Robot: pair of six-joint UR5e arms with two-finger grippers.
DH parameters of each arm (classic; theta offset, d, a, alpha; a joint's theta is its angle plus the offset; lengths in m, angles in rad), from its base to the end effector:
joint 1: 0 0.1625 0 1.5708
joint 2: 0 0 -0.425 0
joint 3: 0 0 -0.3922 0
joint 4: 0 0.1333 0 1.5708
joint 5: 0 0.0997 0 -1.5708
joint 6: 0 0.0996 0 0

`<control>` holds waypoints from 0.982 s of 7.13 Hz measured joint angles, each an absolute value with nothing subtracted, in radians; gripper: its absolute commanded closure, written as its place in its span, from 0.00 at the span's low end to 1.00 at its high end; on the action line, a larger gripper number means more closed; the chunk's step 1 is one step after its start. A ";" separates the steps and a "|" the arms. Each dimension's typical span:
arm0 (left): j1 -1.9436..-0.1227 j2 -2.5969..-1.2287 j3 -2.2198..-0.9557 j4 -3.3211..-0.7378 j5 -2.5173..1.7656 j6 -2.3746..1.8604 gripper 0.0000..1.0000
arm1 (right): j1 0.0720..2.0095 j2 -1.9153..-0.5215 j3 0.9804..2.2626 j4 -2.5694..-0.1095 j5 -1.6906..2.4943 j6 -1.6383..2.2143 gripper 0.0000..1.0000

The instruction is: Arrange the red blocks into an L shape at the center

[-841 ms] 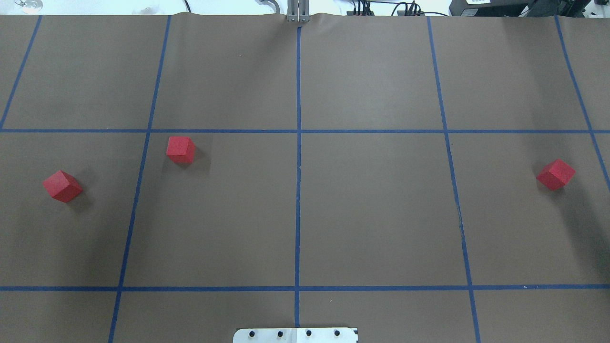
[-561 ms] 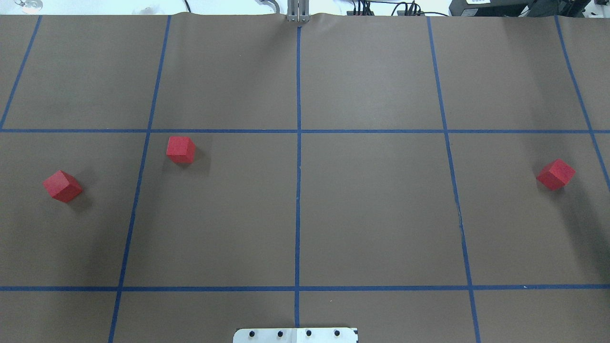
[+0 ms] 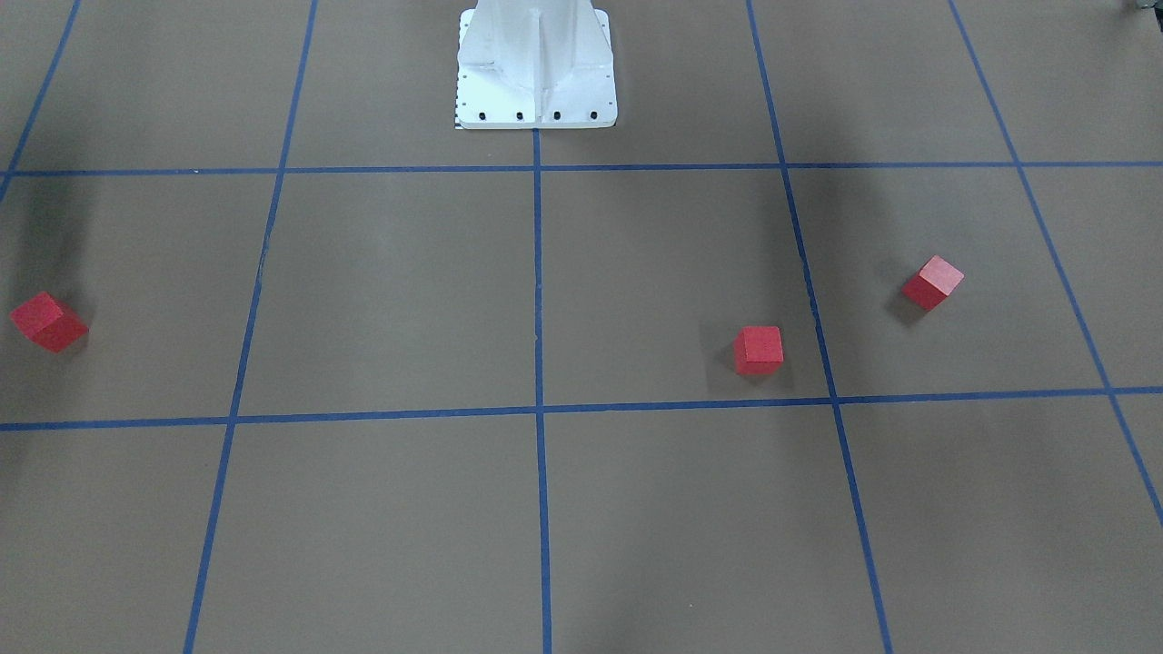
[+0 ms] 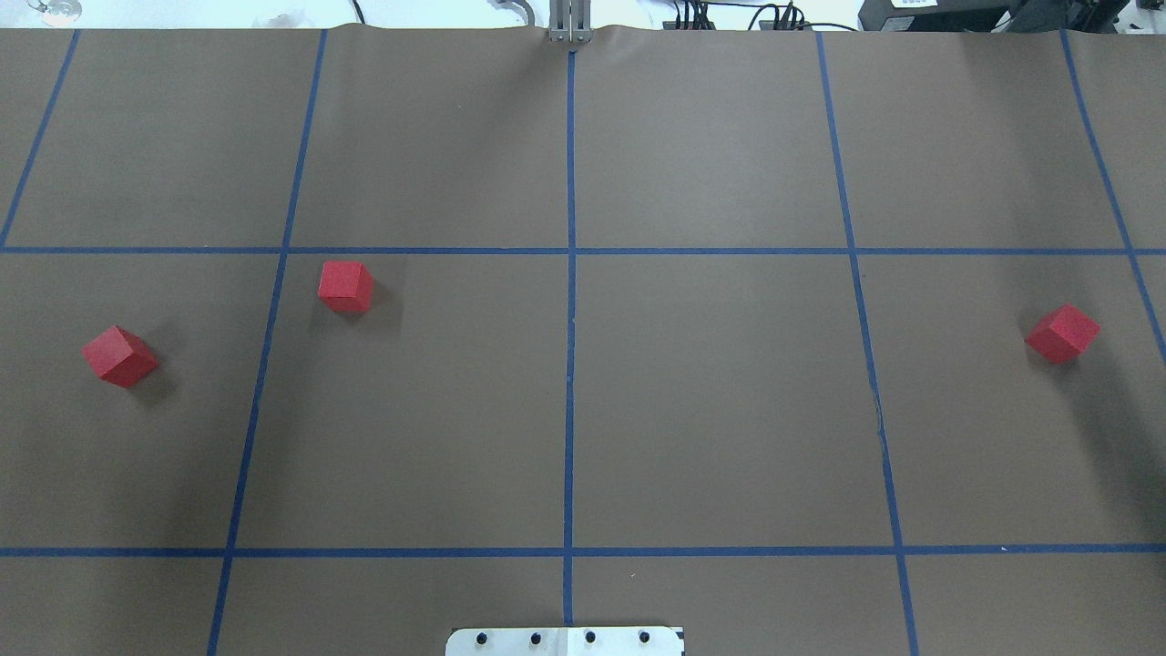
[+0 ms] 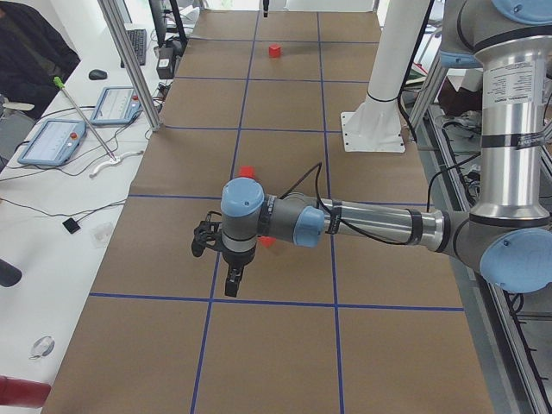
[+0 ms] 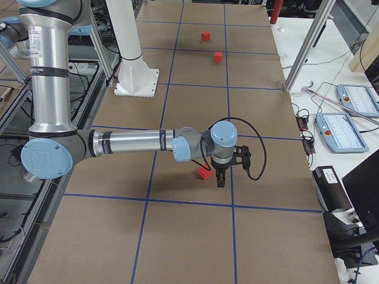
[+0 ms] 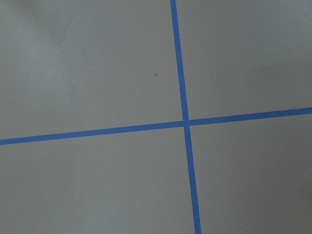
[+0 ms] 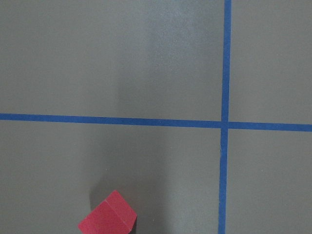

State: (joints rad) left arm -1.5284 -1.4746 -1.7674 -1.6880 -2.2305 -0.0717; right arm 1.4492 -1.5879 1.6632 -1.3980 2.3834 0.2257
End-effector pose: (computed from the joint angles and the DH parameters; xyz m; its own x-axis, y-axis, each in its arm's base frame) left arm -0.0525 -0.4664 0.6015 0.7848 0.0954 -0.6124 0.0149 0.9849 0.1725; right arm 0.0002 -0.5010 0.5998 0.6705 -0.0384 0.7409 -0.0333 0.9961 0.0818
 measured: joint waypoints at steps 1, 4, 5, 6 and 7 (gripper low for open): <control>-1.527 -1.455 -1.782 -1.691 -2.233 -0.073 0.00 | 1.448 -1.591 1.671 -1.379 2.384 0.226 0.00; -1.526 -1.434 -1.792 -1.693 -2.263 -0.077 0.00 | 1.436 -1.619 1.676 -1.264 2.392 0.229 0.00; -1.525 -1.428 -1.788 -1.693 -2.304 -0.077 0.00 | 1.408 -1.634 1.676 -1.222 2.390 0.228 0.00; -1.525 -1.425 -1.785 -1.693 -2.329 -0.077 0.00 | 1.355 -1.648 1.674 -1.181 2.379 0.226 0.00; -1.524 -1.424 -1.783 -1.694 -2.340 -0.077 0.00 | 1.311 -1.666 1.672 -1.155 2.360 0.224 0.01</control>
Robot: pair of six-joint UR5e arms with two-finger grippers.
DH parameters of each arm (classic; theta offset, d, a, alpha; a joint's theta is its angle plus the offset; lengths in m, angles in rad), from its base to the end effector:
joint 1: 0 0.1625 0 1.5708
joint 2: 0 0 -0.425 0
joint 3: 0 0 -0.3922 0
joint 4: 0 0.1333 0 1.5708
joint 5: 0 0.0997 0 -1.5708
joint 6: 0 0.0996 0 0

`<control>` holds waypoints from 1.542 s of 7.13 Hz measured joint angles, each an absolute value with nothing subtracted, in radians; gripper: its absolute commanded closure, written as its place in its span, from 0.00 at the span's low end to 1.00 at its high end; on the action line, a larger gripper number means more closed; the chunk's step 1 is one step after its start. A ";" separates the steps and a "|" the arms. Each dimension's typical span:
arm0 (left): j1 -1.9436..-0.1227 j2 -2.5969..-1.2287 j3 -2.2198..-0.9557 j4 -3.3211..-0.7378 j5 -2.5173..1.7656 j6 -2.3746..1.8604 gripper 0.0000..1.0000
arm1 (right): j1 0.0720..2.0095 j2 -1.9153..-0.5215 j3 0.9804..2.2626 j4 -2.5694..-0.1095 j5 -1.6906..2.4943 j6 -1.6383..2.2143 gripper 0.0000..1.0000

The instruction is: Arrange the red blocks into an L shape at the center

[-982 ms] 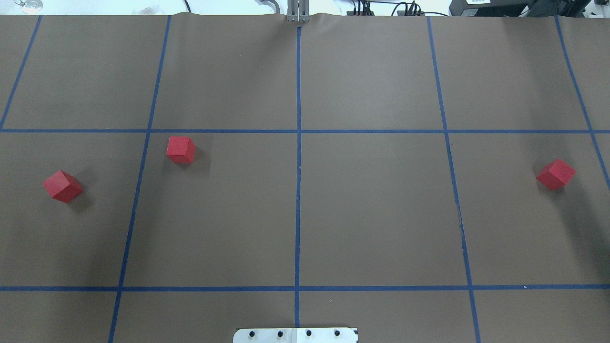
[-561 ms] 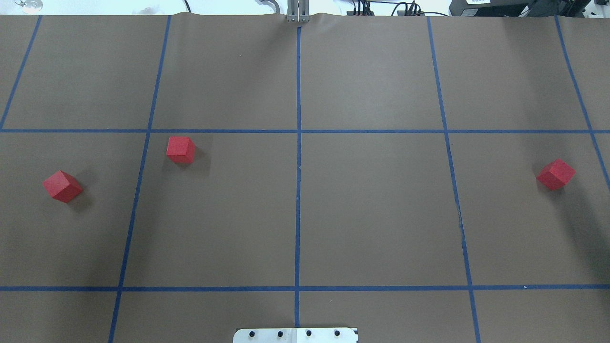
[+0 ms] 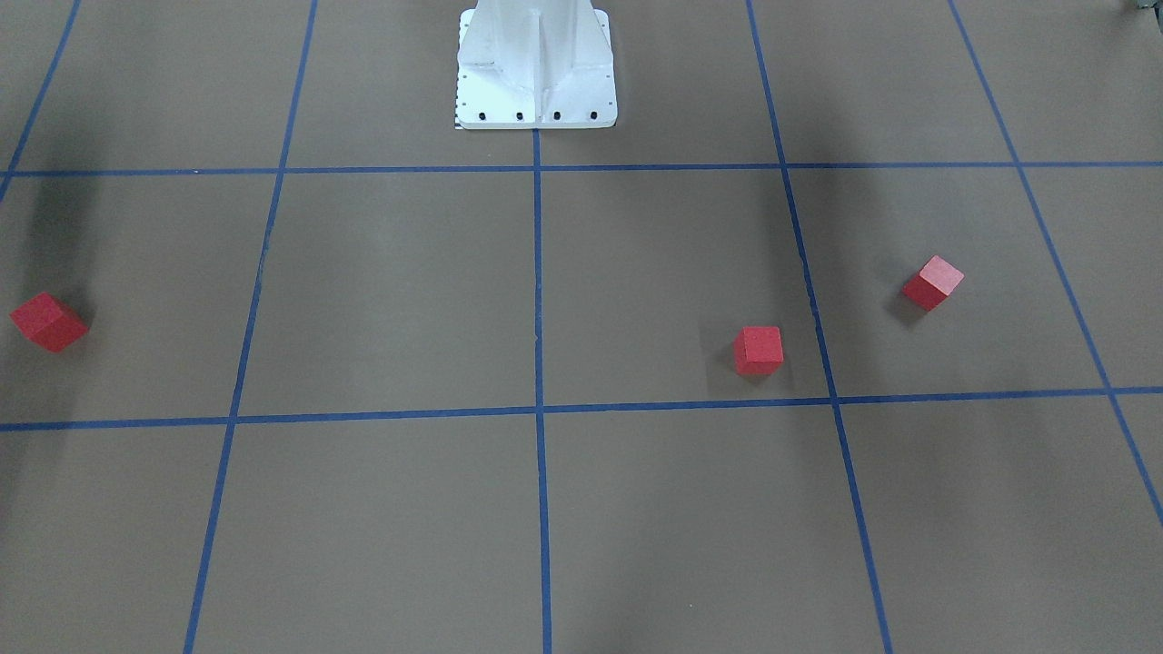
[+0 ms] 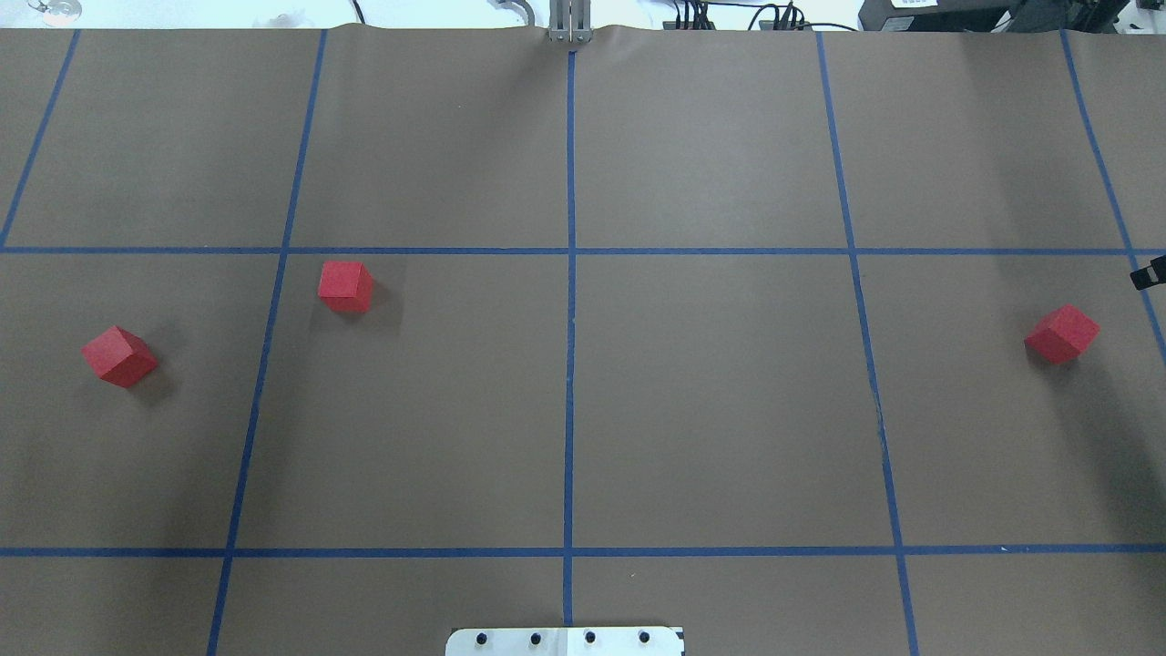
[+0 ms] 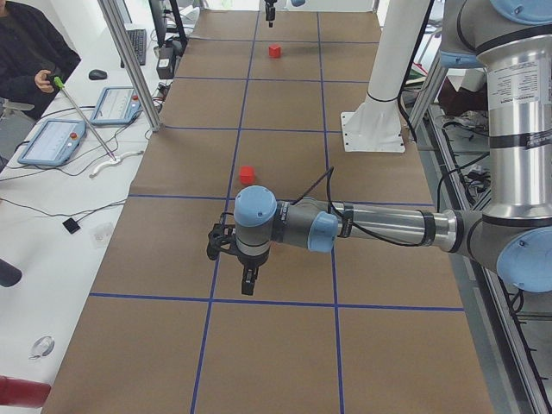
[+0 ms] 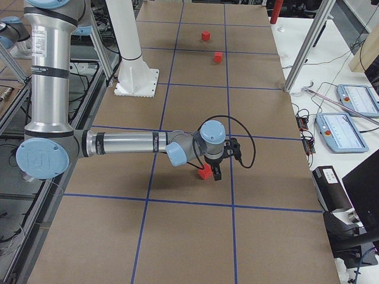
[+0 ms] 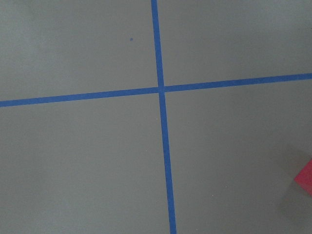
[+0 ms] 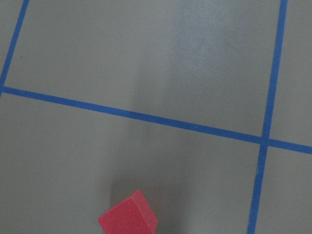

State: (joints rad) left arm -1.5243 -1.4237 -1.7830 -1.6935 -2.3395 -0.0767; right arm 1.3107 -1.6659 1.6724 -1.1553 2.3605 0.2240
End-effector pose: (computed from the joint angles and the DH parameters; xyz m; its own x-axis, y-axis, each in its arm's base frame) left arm -0.0435 -0.4429 0.6091 0.7134 0.0874 -0.6953 0.0090 0.9910 0.1338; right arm -0.0608 -0.4717 0.6062 0.6426 -0.2548 0.7226 0.0942 0.9622 0.2554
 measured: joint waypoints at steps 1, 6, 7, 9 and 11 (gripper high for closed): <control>-1.524 -1.423 -1.782 -1.694 -2.343 -0.077 0.00 | 1.281 -1.688 1.671 -1.131 2.330 0.202 0.01; -1.523 -1.422 -1.781 -1.694 -2.345 -0.077 0.00 | 1.141 -1.734 1.653 -1.004 2.249 0.028 0.01; -1.523 -1.422 -1.781 -1.694 -2.345 -0.077 0.00 | 1.129 -1.728 1.634 -1.001 2.249 0.036 0.02; -1.523 -1.422 -1.781 -1.694 -2.345 -0.078 0.00 | 1.115 -1.691 1.579 -0.999 2.249 0.041 0.02; -1.523 -1.422 -1.782 -1.694 -2.345 -0.078 0.00 | 1.097 -1.657 1.549 -0.996 2.249 0.043 0.11</control>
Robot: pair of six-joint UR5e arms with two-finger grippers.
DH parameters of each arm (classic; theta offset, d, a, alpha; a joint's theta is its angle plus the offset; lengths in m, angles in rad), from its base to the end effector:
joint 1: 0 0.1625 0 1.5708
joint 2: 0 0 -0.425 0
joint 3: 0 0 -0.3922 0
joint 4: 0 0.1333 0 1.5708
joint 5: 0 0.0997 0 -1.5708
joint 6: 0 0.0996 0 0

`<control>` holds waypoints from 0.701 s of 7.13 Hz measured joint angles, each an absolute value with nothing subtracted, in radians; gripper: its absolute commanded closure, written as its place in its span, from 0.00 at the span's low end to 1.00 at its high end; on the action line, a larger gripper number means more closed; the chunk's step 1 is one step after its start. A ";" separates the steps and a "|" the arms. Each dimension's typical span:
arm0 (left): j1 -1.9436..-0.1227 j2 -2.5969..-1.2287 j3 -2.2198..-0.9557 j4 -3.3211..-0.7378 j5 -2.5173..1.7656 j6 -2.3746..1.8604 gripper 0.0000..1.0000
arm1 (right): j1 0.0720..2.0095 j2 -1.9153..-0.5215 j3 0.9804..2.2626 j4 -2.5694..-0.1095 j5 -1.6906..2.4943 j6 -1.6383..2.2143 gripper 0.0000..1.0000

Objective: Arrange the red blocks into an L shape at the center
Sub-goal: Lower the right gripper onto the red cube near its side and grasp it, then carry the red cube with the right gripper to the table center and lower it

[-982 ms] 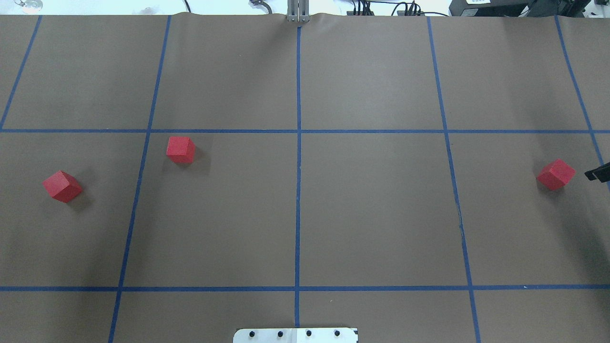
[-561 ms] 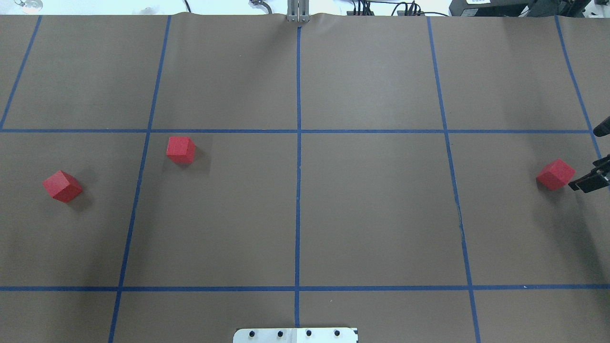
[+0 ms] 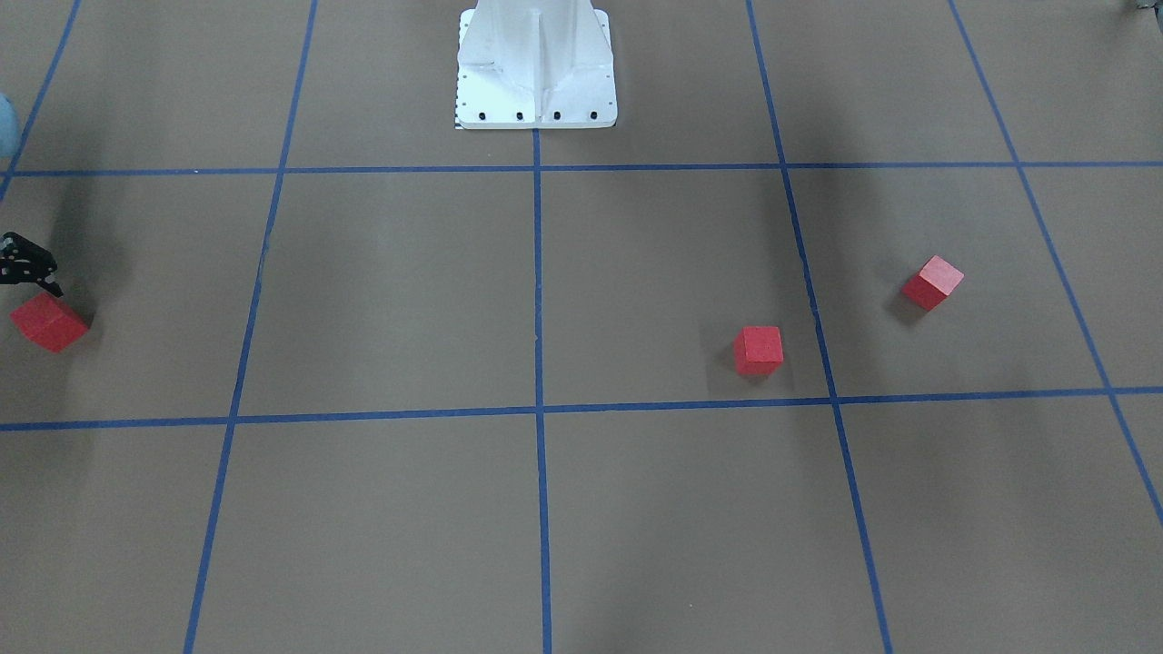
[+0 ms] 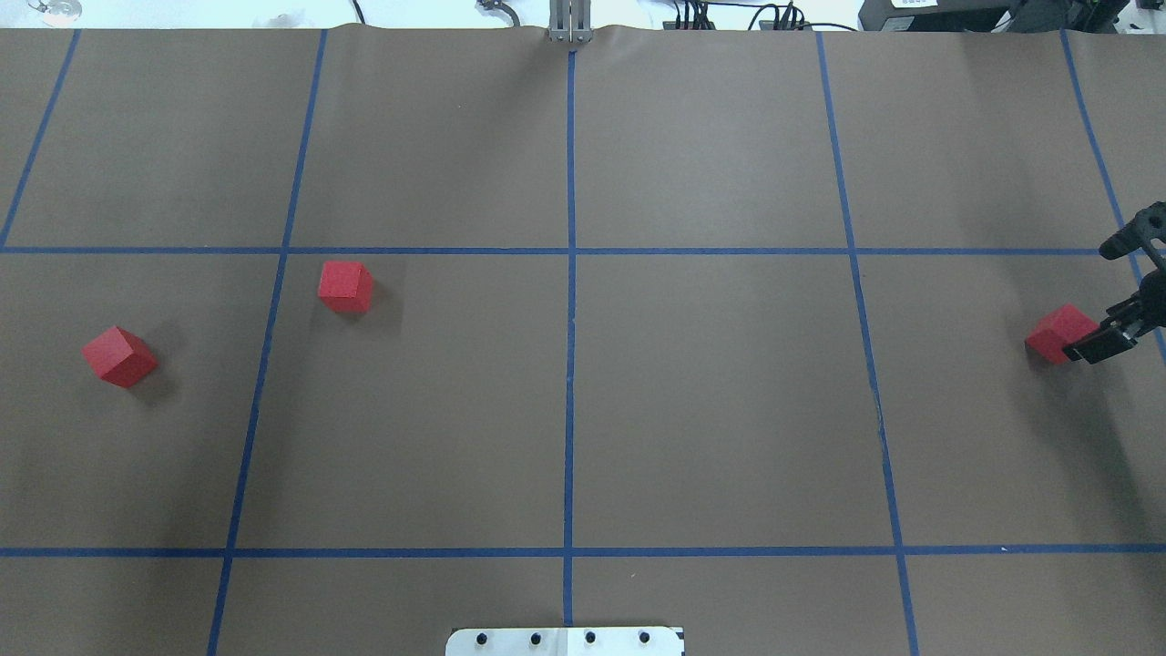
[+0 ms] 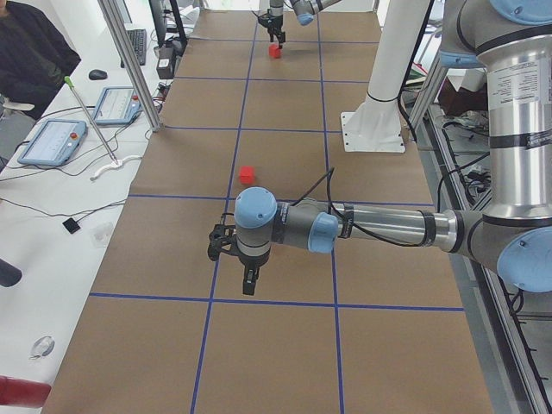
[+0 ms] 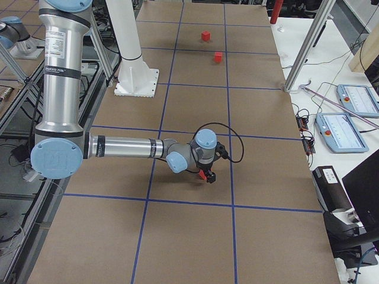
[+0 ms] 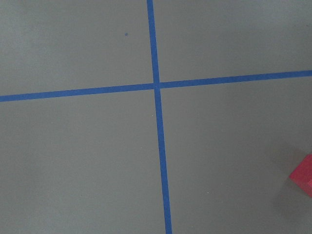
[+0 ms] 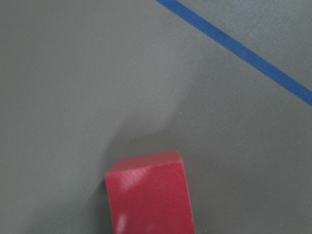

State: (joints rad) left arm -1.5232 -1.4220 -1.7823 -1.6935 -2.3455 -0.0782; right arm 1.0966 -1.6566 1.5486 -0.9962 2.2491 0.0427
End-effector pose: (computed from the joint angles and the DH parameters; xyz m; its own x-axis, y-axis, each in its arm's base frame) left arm -0.0426 -0.4421 0.6098 0.7092 0.0856 -0.6998 0.0087 0.9915 0.1301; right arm -0.1550 -0.4571 0.6526 0.5807 -0.5722 0.5791 0.3834 0.8197 0.4255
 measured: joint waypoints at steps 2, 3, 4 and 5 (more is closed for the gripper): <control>-1.523 -1.422 -1.782 -1.694 -2.345 -0.078 0.00 | 1.085 -1.613 1.516 -0.996 2.250 0.044 1.00; -1.523 -1.422 -1.781 -1.693 -2.345 -0.078 0.00 | 1.083 -1.598 1.510 -0.996 2.252 0.052 1.00; -1.523 -1.422 -1.781 -1.693 -2.345 -0.078 0.00 | 1.082 -1.591 1.512 -0.996 2.256 0.077 1.00; -1.523 -1.422 -1.781 -1.692 -2.346 -0.077 0.00 | 1.082 -1.586 1.536 -0.998 2.267 0.143 1.00</control>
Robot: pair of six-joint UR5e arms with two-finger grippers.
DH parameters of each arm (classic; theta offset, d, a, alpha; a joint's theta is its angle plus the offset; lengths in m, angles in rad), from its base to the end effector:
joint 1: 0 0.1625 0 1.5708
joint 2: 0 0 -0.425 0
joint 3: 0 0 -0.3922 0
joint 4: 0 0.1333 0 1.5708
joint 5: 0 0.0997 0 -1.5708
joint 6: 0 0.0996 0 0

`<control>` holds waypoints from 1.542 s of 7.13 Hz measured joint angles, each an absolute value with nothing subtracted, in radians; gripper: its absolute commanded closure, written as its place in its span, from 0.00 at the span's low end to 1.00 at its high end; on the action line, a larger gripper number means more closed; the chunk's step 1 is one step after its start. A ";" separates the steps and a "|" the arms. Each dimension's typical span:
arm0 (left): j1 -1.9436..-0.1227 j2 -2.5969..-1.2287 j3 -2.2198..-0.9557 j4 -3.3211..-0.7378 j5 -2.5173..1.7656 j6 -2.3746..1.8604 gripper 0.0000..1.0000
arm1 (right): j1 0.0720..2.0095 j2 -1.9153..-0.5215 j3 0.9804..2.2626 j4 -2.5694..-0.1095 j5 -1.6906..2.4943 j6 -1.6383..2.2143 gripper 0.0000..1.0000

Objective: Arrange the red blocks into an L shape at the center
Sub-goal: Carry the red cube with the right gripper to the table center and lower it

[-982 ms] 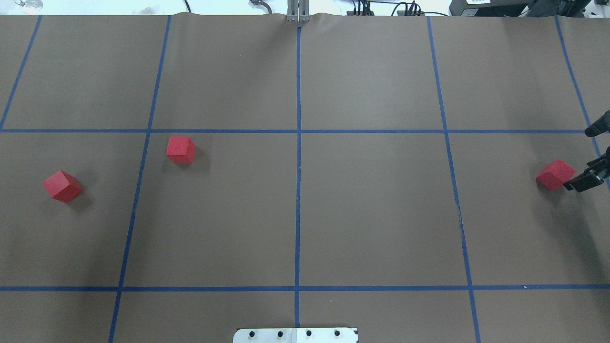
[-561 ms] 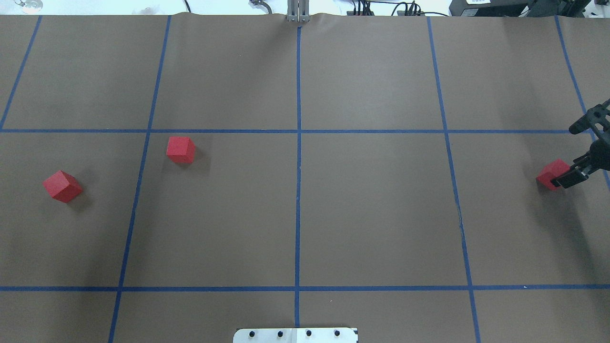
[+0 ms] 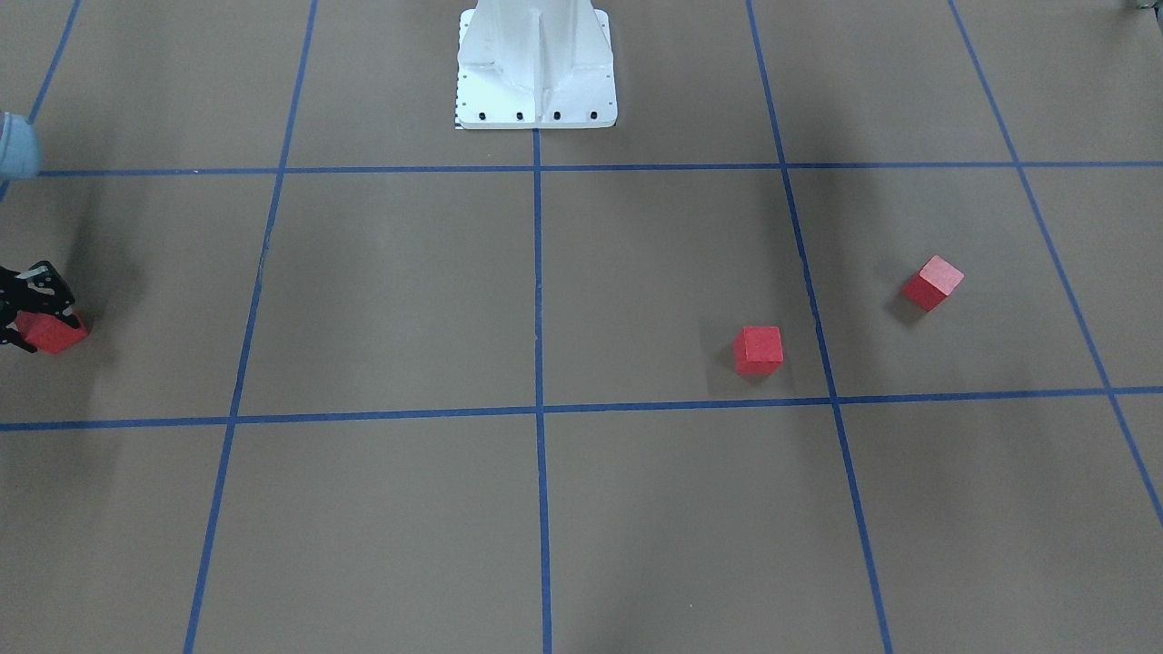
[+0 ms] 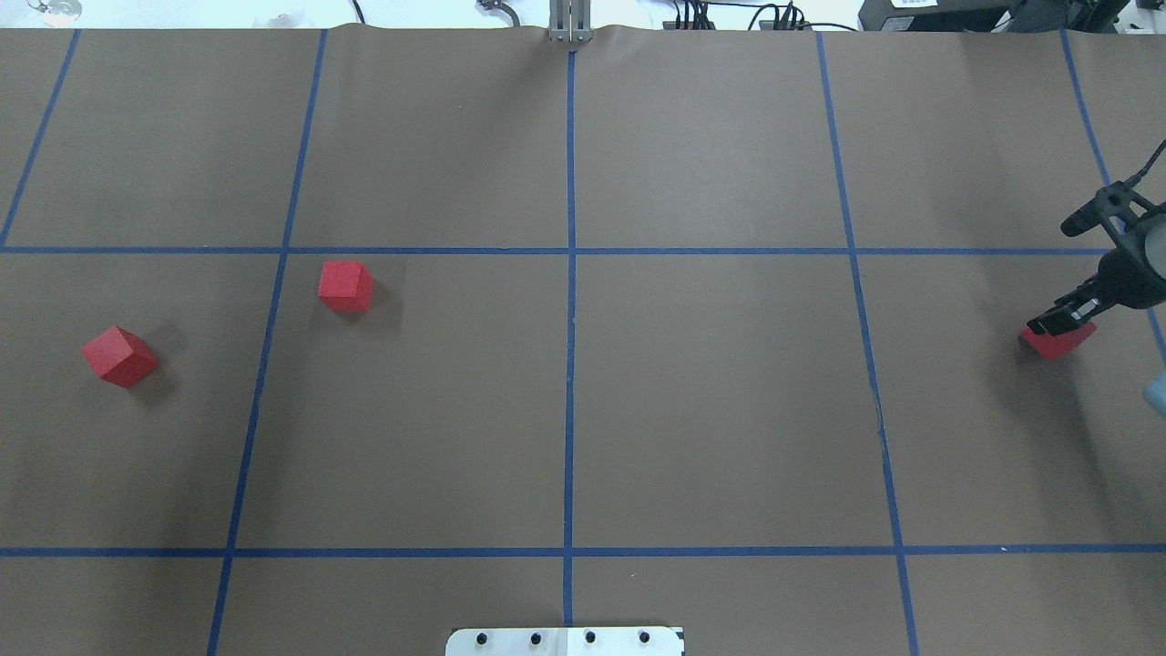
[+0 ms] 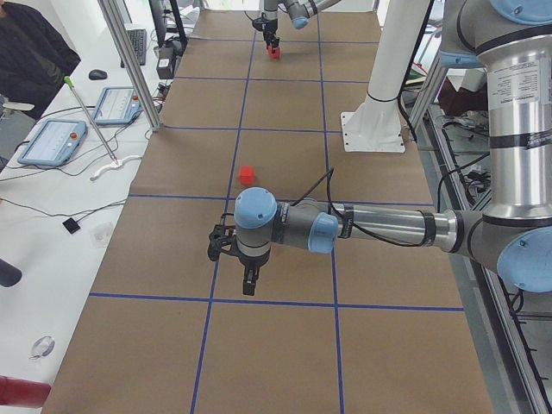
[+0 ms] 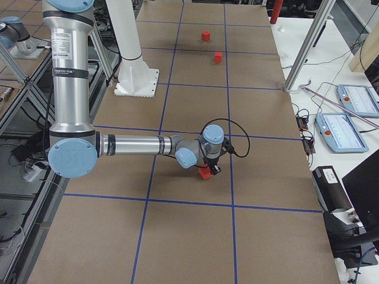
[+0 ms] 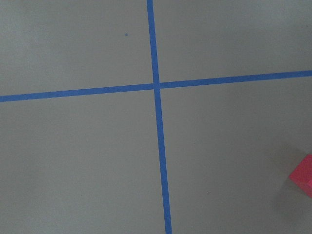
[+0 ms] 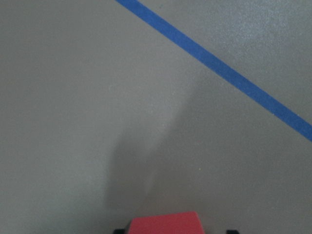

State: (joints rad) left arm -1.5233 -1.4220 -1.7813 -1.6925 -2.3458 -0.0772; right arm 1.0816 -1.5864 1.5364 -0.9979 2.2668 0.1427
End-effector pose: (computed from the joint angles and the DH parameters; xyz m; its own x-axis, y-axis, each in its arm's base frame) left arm -0.0427 -0.4420 0.6104 0.7090 0.0852 -0.7000 0.0080 0.9916 0.1288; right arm -0.1782 -0.4825 0.6235 0.5795 -0.5280 0.6209 0.3281 0.8485 0.4153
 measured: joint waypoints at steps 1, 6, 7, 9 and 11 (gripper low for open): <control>-1.523 -1.422 -1.782 -1.693 -2.346 -0.077 0.00 | 1.075 -1.584 1.587 -1.003 2.280 0.263 1.00; -1.523 -1.422 -1.783 -1.691 -2.347 -0.078 0.00 | 0.775 -1.293 1.714 -1.097 2.100 1.070 1.00; -1.523 -1.422 -1.781 -1.690 -2.347 -0.078 0.00 | 0.716 -1.179 1.712 -1.209 2.046 1.163 1.00; -1.522 -1.422 -1.782 -1.689 -2.348 -0.078 0.00 | 0.591 -0.992 1.673 -1.354 1.904 1.342 1.00; -1.519 -1.423 -1.783 -1.689 -2.348 -0.078 0.00 | 0.524 -0.856 1.567 -1.376 1.843 1.471 1.00</control>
State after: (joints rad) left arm -1.5195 -1.4233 -1.7830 -1.6889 -2.3485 -0.0782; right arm 0.5240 -0.8558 1.5675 -1.3765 1.8426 1.4706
